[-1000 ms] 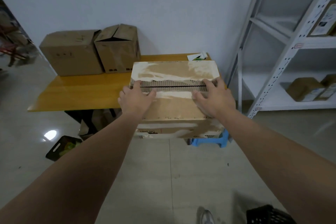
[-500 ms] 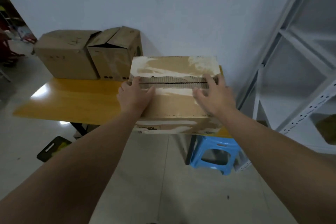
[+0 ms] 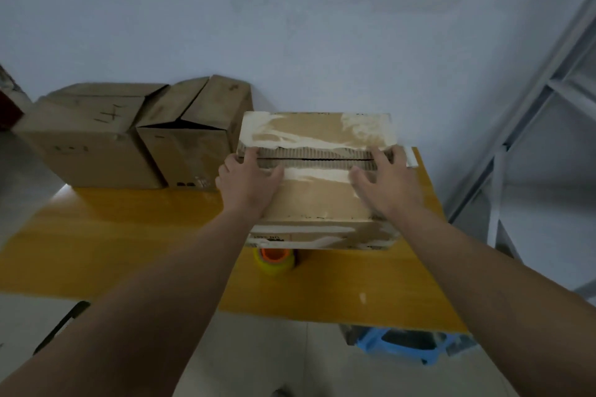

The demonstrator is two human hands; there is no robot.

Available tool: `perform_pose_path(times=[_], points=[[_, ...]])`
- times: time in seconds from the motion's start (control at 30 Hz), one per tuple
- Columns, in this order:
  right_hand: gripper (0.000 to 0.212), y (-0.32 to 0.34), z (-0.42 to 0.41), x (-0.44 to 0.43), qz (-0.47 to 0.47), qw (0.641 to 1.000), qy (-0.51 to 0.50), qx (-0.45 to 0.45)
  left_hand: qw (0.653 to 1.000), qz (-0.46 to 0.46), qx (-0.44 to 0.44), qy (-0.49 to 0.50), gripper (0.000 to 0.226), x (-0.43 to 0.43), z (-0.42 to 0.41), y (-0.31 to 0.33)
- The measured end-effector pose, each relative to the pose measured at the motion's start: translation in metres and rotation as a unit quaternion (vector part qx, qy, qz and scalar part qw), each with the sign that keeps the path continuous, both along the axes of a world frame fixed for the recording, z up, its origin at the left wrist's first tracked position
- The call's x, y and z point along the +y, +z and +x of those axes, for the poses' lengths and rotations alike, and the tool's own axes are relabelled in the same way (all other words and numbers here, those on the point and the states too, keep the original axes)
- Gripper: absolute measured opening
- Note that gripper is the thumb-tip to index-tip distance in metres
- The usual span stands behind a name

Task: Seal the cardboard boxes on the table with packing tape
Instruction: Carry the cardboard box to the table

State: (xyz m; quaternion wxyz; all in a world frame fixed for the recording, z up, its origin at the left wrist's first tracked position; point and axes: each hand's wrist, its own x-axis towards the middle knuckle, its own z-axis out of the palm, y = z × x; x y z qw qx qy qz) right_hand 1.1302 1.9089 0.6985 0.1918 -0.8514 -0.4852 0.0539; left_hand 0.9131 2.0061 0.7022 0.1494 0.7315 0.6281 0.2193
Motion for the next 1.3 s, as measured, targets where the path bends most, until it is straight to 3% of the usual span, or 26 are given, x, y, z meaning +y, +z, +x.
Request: perform_pose_path(times=[0.37,0.7,0.93,1.3], points=[[0.064,-0.011,0.030,0.116,-0.006,1.000,-0.029,0.002,0.999,-0.022,0.010,-0.036,0.066,0.127,0.035,-0.019],[0.066,-0.070,0.079,0.182,-0.062,0.998,-0.001,0.021,0.996,-0.085,0.003,-0.037,0.067,0.184,0.073,-0.071],[0.067,-0.112,0.077,0.195,-0.146,0.988,0.018,0.038,0.990,-0.126,0.052,-0.026,0.073,0.196,0.071,-0.113],[0.068,-0.111,0.053,0.170,-0.154,0.987,0.026,0.039,0.986,-0.134,0.092,-0.034,0.077,0.174,0.047,-0.115]])
